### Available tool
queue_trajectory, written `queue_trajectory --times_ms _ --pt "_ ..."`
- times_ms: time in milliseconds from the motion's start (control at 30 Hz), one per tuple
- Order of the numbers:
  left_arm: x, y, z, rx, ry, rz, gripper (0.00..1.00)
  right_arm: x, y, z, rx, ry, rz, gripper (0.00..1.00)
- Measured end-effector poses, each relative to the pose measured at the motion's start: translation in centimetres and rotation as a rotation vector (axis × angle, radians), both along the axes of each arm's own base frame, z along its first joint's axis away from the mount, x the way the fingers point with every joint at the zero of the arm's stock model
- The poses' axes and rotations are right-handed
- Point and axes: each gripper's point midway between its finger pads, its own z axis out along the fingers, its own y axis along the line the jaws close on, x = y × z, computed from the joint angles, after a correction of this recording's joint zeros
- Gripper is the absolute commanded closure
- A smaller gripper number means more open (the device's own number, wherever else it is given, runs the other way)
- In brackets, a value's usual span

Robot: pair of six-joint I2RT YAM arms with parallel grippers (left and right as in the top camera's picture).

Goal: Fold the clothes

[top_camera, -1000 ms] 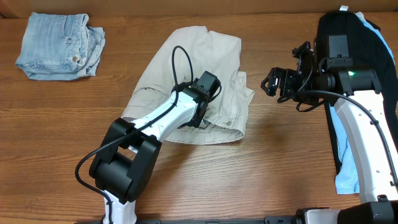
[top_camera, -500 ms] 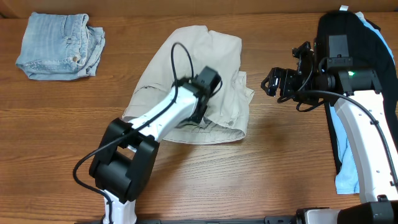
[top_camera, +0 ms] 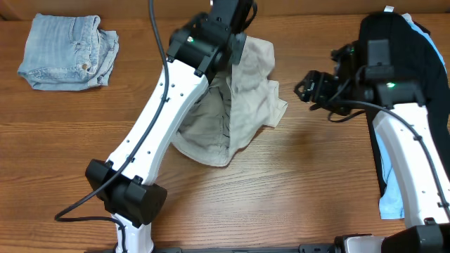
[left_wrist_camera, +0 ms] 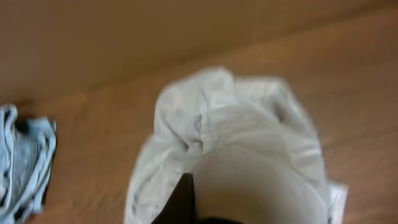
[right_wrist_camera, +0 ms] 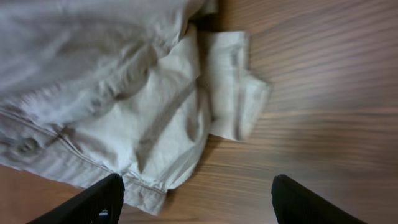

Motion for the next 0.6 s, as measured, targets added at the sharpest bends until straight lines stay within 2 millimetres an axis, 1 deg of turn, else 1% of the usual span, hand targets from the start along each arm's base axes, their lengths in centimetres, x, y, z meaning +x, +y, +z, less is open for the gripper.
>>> queue_trajectory --times_ms 67,100,133,167,200,267,333,400,533,600 --pt "0.6 -0.2 1.7 -0.03 -0.052 0.003 0.96 0.2 1.9 -0.4 0.027 -0.018 0.027 0.2" --pt "0.9 -0.3 2.5 -0.045 -0.078 0.004 0.96 0.2 3.4 -0.6 0.045 -0.034 0.049 0.2" --pt "1.2 -0.4 3.3 -0.059 -0.102 0.005 0.96 -0.1 5.3 -1.0 0.063 -0.037 0.082 0.2" --pt "1.3 -0.4 3.6 -0.066 -0.114 0.006 0.96 -0.2 5.7 -1.1 0.068 -0.037 0.089 0.2" --pt "1.5 -0.3 3.8 -0.07 -0.122 0.009 0.96 -0.2 7.8 -1.3 0.092 -0.066 0.119 0.2" --pt "1.6 -0.3 3.9 -0.073 -0.127 0.01 0.96 -0.6 10.1 -1.6 0.109 -0.086 0.141 0.2" --pt "1.6 -0.3 3.9 -0.073 -0.127 0.011 0.96 -1.4 12.1 -2.0 0.111 -0.086 0.155 0.2" --pt "1.8 -0.3 4.2 -0.08 -0.139 0.011 0.96 -2.1 13.6 -2.5 0.098 -0.082 0.145 0.2" --pt "2.2 -0.6 4.8 -0.096 -0.166 0.011 0.96 -3.2 14.9 -3.5 0.061 -0.068 0.106 0.2" --pt "2.3 -0.7 5.1 -0.103 -0.178 0.011 0.96 -3.5 15.7 -3.7 0.047 -0.082 0.077 0.2"
